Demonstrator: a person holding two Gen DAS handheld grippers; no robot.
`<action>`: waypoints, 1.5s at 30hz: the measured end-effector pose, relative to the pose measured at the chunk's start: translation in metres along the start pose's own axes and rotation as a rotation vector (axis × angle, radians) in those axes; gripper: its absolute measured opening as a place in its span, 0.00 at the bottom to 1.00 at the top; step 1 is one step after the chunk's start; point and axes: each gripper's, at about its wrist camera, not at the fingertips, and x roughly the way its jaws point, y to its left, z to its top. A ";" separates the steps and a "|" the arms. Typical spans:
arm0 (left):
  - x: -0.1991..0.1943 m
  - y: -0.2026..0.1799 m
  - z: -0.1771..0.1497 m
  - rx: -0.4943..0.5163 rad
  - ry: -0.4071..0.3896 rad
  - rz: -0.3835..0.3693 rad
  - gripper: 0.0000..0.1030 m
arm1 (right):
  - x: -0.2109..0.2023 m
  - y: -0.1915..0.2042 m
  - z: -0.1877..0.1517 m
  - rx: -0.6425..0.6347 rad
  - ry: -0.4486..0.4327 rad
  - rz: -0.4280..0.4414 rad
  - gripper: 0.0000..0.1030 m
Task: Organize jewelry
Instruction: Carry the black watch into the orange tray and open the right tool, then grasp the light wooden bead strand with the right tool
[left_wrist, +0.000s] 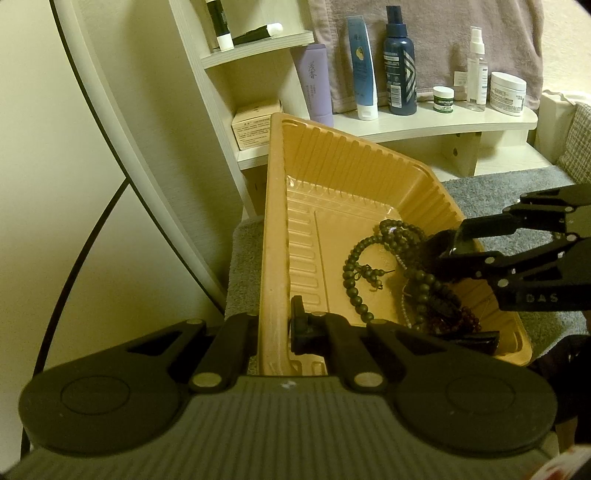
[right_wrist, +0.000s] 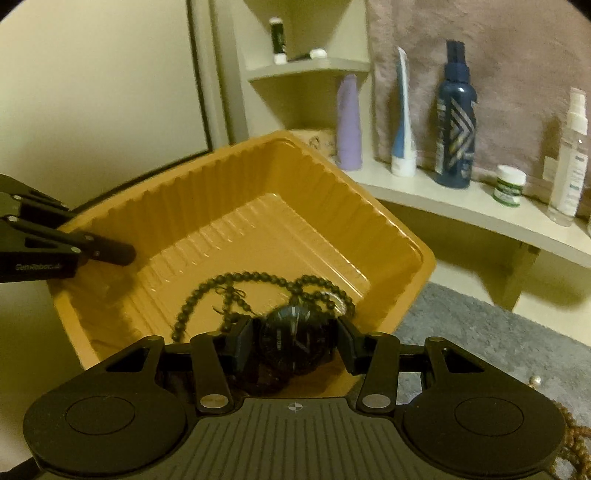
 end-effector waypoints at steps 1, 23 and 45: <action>0.000 0.000 0.000 0.000 0.000 -0.001 0.03 | -0.002 0.000 0.000 0.001 -0.017 -0.002 0.56; -0.002 -0.002 0.000 0.002 -0.008 0.003 0.03 | -0.076 -0.059 -0.071 0.278 -0.030 -0.308 0.65; -0.003 -0.004 0.001 0.007 -0.012 0.005 0.04 | -0.087 -0.095 -0.077 0.108 0.046 -0.499 0.29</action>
